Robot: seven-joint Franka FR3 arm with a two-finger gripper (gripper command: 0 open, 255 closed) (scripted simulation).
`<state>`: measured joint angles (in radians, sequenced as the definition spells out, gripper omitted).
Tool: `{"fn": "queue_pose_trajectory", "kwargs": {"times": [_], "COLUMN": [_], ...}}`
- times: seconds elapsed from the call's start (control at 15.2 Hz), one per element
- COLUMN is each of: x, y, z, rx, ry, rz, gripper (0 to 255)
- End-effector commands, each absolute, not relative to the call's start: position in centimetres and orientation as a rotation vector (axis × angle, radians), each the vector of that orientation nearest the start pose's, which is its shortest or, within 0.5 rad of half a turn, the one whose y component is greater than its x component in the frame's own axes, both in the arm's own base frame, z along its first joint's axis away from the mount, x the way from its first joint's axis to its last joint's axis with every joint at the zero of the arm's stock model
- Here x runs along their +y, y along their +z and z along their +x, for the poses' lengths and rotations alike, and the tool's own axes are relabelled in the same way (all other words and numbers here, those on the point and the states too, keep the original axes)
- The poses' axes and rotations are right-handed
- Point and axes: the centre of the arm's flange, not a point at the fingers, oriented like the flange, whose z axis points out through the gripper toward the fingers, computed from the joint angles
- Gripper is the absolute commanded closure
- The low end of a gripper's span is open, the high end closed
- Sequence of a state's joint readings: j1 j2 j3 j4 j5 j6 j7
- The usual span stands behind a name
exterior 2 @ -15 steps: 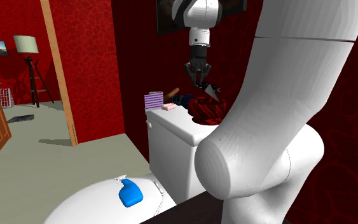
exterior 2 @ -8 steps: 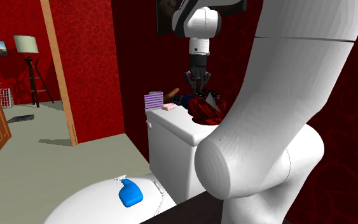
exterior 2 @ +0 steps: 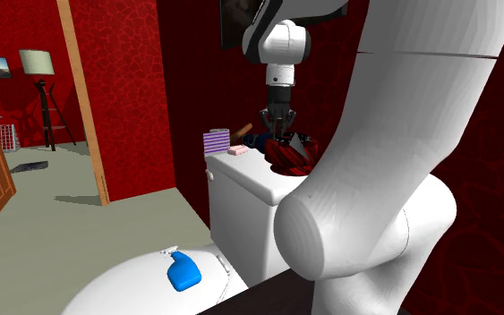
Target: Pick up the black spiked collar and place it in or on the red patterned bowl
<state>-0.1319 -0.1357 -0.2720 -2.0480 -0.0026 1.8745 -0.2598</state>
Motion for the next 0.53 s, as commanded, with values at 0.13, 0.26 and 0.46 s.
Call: {"fn": "queue_pose_trajectory", "kwargs": {"times": [0.13,0.26,0.46], "x": [-20.65,-20.65,-20.65], "y": [49.18,49.17,49.23], "z": [46.97,46.97,46.98], "rx": [0.219,0.219,0.219], "ry": [0.050,0.050,0.050], "rz": [-3.087,-3.087,-3.087], "gripper": [255,0,0]}}
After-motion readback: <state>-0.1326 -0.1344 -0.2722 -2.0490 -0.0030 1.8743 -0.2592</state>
